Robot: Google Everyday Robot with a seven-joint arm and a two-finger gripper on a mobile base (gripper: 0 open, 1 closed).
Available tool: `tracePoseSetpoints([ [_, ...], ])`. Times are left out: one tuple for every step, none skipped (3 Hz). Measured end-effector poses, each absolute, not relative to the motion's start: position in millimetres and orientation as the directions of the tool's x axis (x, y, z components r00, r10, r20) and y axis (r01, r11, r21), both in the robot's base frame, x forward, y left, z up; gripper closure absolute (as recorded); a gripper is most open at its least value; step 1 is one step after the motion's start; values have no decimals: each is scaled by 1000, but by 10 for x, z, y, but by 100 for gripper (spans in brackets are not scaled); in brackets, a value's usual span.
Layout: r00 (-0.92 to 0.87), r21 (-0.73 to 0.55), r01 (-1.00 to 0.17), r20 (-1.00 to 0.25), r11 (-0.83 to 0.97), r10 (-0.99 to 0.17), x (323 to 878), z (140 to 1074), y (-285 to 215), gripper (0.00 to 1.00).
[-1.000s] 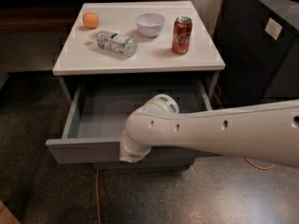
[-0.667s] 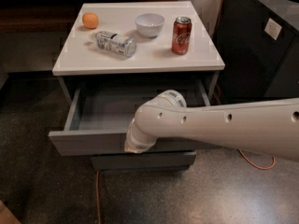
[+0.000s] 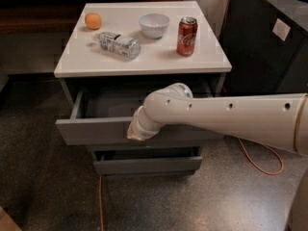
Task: Close top drawer
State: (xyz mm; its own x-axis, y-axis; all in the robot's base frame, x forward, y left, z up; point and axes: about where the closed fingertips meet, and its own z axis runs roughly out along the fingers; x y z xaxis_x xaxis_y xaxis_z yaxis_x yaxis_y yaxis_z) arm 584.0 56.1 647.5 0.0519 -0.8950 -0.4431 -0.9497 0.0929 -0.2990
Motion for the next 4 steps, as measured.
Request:
tracePoseSetpoints([
  [56, -306, -947, -448, 94, -892, 5885, 6508, 580, 100],
  [55, -319, -942, -452, 104, -890, 5907, 6475, 578, 100],
  [46, -360, -921, -477, 147, -878, 6043, 6457, 516, 100],
  [46, -414, -889, -505, 195, -862, 6290, 6488, 453, 100],
])
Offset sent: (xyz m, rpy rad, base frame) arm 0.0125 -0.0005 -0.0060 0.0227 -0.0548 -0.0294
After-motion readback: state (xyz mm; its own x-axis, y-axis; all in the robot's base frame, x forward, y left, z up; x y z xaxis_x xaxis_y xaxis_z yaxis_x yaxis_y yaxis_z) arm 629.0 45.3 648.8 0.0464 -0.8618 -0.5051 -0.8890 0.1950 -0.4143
